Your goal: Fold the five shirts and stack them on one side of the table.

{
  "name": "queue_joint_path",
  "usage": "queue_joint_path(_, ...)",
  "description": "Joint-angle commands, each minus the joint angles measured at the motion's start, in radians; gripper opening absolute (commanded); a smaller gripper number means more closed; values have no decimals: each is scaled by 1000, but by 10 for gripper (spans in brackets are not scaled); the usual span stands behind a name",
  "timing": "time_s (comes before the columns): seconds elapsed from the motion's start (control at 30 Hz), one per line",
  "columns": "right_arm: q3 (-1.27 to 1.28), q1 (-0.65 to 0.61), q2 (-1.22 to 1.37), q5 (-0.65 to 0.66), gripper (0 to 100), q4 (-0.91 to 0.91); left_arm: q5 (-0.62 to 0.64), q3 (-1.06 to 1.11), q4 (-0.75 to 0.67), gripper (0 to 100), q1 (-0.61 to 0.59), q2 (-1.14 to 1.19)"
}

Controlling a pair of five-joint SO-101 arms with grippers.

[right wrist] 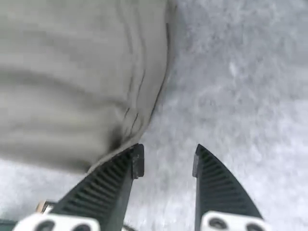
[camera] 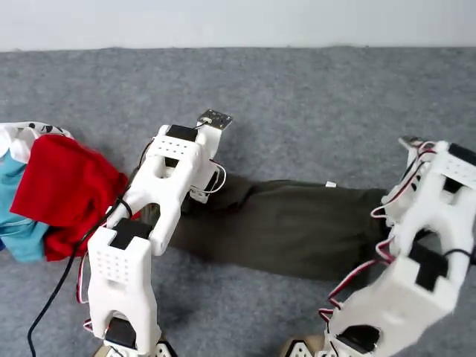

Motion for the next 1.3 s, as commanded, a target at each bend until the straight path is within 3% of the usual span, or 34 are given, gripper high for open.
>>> queue_joint_path(0.0, -15, -56, -166, 3, 182, 97, -3, 1, -17, 98, 5, 34)
queue_joint_path(0.17, 176, -208, -289, 2, 182, 117, -2, 1, -17, 98, 5, 34)
queue_joint_path(0.3, 377, -277, -354, 9, 182, 31, -2, 1, -17, 98, 5, 34)
queue_joint_path(0.73, 784, -277, -447, 209, 182, -128, -2, 1, -17, 98, 5, 35)
queue_joint_path(1.03, 799, -274, -535, 310, 182, -117, -2, 1, -17, 98, 5, 35)
queue_joint_path(1.27, 802, -128, -552, 457, 182, -128, -2, 1, -17, 98, 5, 35)
